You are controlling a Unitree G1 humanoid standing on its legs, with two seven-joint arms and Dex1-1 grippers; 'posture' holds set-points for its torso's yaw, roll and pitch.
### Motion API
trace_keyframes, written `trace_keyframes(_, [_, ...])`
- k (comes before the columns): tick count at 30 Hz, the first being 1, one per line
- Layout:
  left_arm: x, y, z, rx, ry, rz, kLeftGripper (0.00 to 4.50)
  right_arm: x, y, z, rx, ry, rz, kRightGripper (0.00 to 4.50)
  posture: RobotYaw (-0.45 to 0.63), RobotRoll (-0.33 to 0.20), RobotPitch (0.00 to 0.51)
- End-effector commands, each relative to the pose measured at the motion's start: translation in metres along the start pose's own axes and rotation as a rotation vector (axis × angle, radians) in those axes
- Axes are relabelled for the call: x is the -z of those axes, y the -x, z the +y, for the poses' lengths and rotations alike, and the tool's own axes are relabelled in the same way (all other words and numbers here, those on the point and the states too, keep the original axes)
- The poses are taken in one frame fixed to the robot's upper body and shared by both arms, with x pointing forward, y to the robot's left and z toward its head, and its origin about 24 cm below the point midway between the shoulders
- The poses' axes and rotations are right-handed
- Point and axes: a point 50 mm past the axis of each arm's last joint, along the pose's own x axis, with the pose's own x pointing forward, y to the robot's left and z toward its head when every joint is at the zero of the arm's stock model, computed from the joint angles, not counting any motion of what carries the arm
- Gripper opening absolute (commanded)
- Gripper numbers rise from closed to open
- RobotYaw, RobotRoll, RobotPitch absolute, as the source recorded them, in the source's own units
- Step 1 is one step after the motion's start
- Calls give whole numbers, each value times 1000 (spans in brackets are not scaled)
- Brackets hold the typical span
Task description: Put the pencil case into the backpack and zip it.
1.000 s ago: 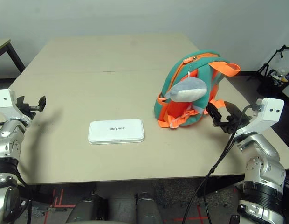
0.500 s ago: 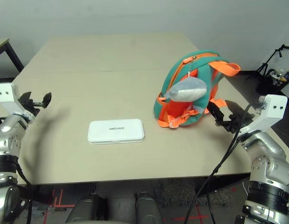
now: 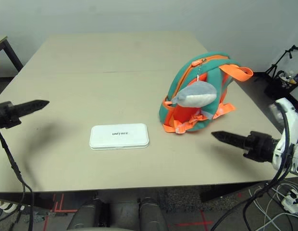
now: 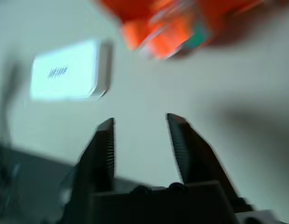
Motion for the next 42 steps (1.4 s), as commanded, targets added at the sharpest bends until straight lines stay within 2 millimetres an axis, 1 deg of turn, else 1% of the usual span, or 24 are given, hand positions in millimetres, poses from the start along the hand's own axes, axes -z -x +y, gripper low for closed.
trace_keyframes(1, [20,-11,3,48,74,94,4500,4,-23,12,-81,17,114,1037,49,0,85])
trace_keyframes(2, [25,-15,4,60,88,105,4500,4,-30,15,-105,22,131,634,53,0,84])
trace_keyframes(4, [31,-19,5,71,108,121,4500,4,-41,19,-131,30,161,44,59,0,85])
trace_keyframes(5, [33,-21,5,80,115,128,4500,4,-47,20,-146,34,174,15,60,0,84])
trace_keyframes(12, [35,-37,9,96,156,180,4500,8,-78,32,-218,55,232,15,65,0,79])
trace_keyframes(16, [36,-46,8,107,159,217,4500,11,-93,36,-243,58,247,15,66,0,80])
trace_keyframes(25, [37,-65,9,140,184,274,4500,16,-121,32,-201,26,208,15,64,0,95])
trace_keyframes(30, [41,-70,10,148,193,309,4500,9,-139,24,-103,46,121,15,66,0,103])
trace_keyframes(35, [46,-72,10,154,202,339,4500,-1,-145,17,-32,69,80,15,76,0,102])
trace_keyframes(42, [50,-73,13,143,206,350,4500,-15,-138,18,-36,92,54,15,80,0,90])
